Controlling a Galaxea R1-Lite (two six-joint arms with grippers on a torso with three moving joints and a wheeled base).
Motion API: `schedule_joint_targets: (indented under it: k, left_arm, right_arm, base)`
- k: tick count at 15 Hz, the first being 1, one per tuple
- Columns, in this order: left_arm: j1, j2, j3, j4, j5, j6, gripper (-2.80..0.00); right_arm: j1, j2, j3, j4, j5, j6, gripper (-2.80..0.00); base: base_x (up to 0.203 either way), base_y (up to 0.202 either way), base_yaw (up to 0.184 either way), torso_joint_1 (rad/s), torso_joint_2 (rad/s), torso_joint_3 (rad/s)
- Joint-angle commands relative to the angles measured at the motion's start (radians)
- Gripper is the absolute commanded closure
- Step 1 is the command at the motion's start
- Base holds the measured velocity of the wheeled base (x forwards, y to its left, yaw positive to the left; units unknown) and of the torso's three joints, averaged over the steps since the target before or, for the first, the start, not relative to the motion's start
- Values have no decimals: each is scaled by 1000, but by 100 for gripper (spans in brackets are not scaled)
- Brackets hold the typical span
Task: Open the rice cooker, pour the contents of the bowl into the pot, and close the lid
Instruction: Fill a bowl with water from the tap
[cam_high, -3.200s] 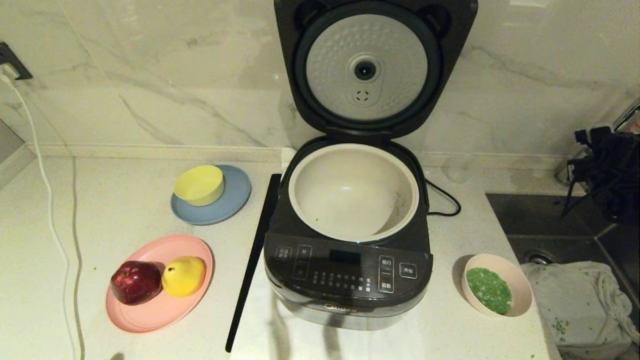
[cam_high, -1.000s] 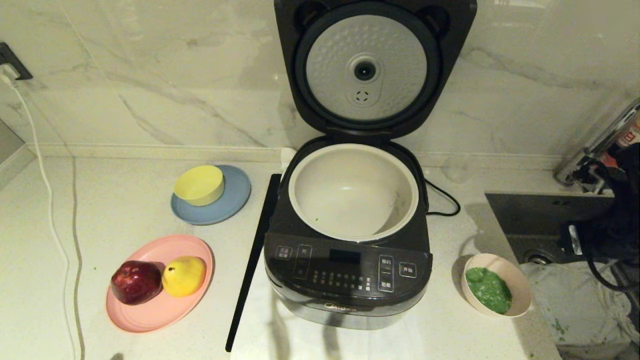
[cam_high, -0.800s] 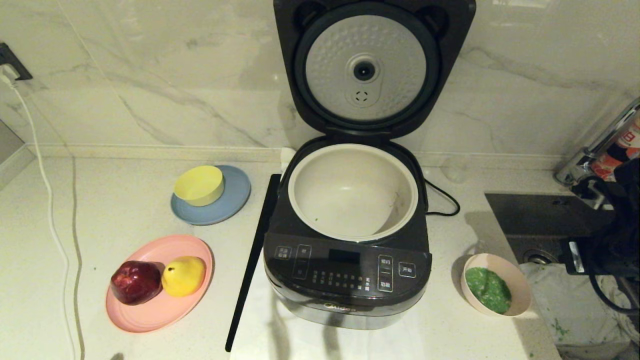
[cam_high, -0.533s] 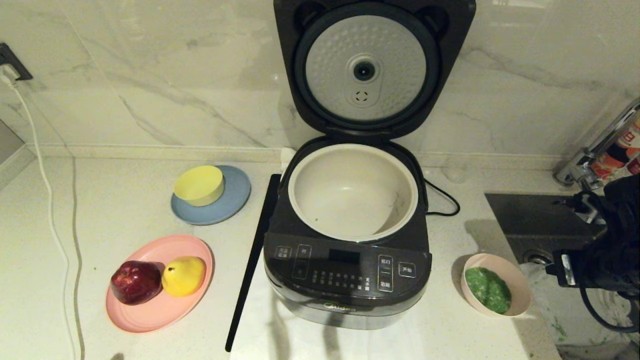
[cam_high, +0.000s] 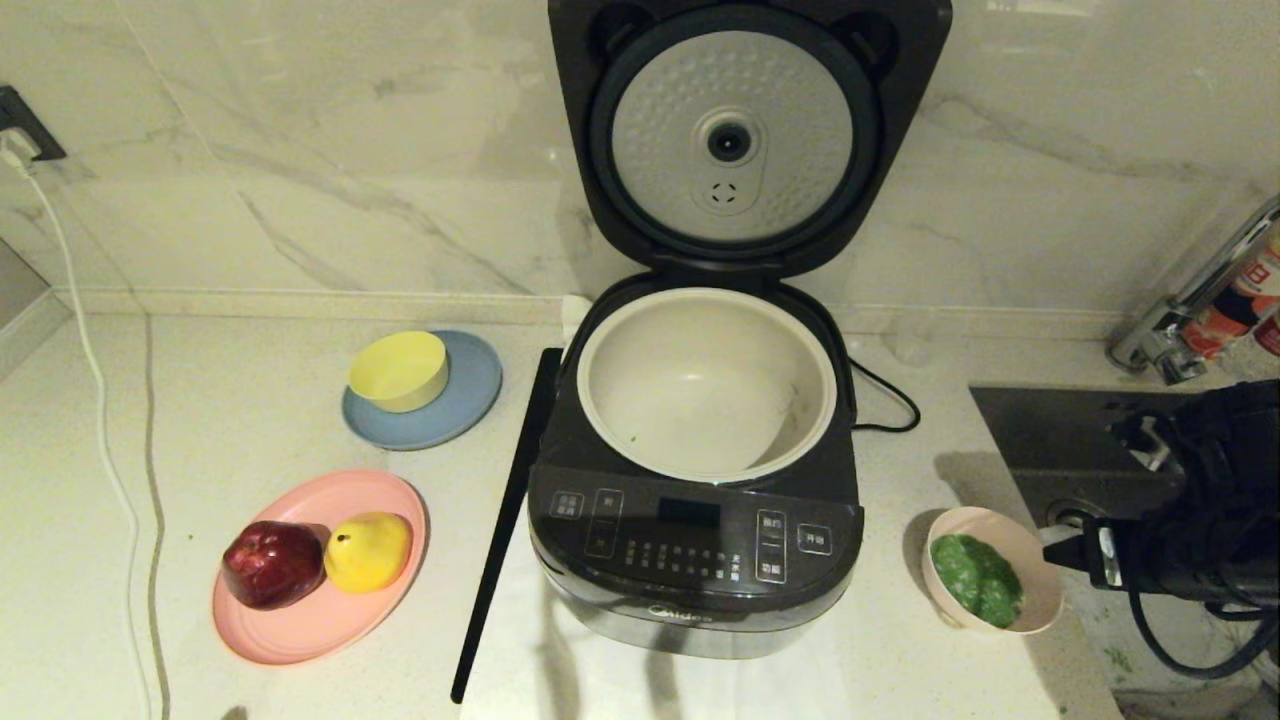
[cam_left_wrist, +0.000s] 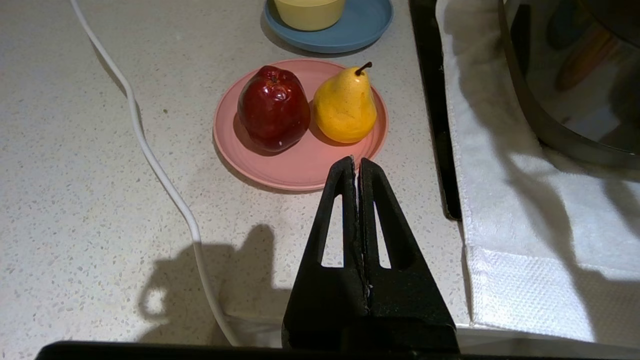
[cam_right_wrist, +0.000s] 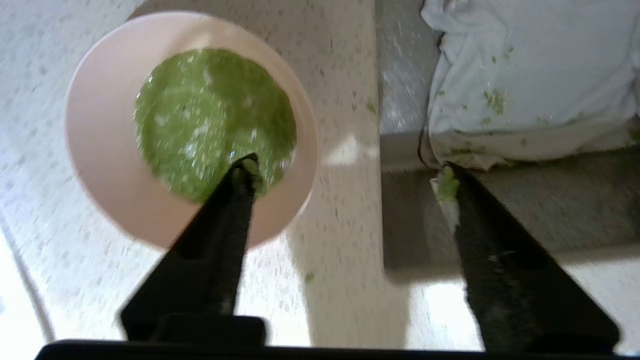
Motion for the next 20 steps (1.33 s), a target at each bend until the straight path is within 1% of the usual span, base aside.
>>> schedule_joint_targets:
  k: [1,3,13,16,20]
  left_arm:
    - [0,0,9,-1,0,0,0]
    - [0,0,9,-1,0,0,0]
    - [-1,0,9,-1,0,0,0]
    - [-1,0,9,-1,0,0,0]
    - [1,0,9,-1,0,0,0]
  right_arm:
    - [0,73,43,-106,-3,4,-280]
    - [0,99,56,-139,-3,6,-280]
    - [0,142,30,-148,-2,5,-280]
    - [-1,195,38,-225,-8,13,-280]
    - [-1,215,50,-234,-5,15,-280]
  base:
    - [0,0,0,0,0,0]
    - [0,0,0,0,0,0]
    - [0,0,0,0,0,0]
    - [0,0,0,0,0,0]
    - [0,0,0,0,0,0]
